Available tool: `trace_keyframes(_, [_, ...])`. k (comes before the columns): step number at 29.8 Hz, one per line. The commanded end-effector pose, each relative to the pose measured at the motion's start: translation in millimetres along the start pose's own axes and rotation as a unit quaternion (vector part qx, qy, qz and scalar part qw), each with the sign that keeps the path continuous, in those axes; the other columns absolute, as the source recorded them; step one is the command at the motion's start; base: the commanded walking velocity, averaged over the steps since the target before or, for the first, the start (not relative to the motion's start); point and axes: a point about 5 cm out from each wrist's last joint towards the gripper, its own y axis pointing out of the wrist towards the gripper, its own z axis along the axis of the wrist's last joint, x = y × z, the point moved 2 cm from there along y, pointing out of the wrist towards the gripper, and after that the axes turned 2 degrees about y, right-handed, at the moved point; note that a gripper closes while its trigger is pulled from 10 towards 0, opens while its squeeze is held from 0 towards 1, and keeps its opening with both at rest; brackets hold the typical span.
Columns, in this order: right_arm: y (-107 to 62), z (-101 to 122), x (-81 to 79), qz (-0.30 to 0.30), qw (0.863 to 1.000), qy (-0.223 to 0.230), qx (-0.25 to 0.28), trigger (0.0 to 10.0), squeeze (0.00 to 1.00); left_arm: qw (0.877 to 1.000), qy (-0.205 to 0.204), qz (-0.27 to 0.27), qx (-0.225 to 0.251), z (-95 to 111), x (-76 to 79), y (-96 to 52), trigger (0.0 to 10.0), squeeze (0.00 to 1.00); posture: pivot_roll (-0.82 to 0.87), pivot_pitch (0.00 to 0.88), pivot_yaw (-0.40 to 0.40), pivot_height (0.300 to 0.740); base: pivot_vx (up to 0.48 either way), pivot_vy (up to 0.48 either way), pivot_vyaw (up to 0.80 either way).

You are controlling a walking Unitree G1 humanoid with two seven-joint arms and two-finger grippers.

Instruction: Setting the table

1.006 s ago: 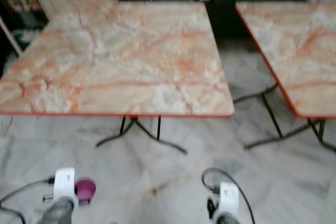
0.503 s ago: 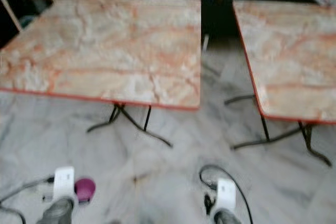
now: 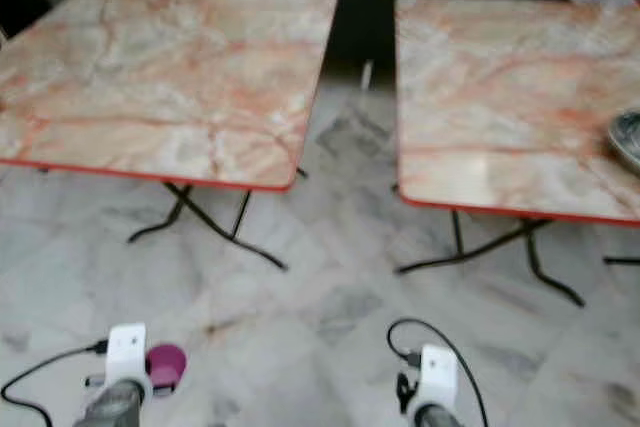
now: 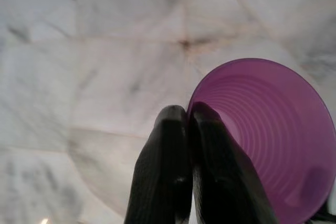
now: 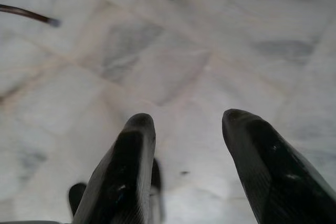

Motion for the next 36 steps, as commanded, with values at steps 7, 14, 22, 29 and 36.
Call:
trace_keyframes(7, [-1.0, -8, -5.7, 0.005, 1.0, 0.008, -0.011, 10.0, 0.0, 1.0, 0.005, 0.005, -0.017, -10, -7.3, -1.4, 10.0, 0.0, -0.02, 0.136, -0.004, 0.74, 0.0, -0.421, 0.0])
trace_keyframes(14, [-1.3, -8, -4.4, 0.002, 1.0, 0.009, -0.011, 10.0, 0.0, 1.0, 0.007, -0.001, -0.019, -11, -4.8, -1.7, 10.0, 0.0, -0.02, 0.138, -0.006, 0.74, 0.0, -0.423, 0.0])
trace_keyframes(22, [-1.6, -9, -4.3, 0.004, 1.0, 0.005, -0.013, 10.0, 0.0, 0.999, 0.008, -0.015, -0.028, -17, 0.4, -3.6, 10.0, 0.0, -0.01, 0.143, -0.01, 0.74, 0.0, -0.422, 0.0])
trace_keyframes(29, [-1.4, -9, -4.9, 0.007, 1.0, 0.0, -0.014, 10.0, 0.0, 0.998, 0.01, -0.035, -0.053, -30, 2.6, -6.8, 10.0, 0.0, -0.01, 0.146, -0.019, 0.74, 0.0, -0.322, 0.0])
trace_keyframes(36, [-1.2, -9, -4.4, 0.008, 1.0, -0.005, -0.015, 10.0, 0.0, 0.998, 0.004, -0.04, -0.058, -38, 1.2, -9.5, 10.0, 0.0, 0.0, 0.147, -0.024, 0.74, 0.0, 0.0, 0.0])
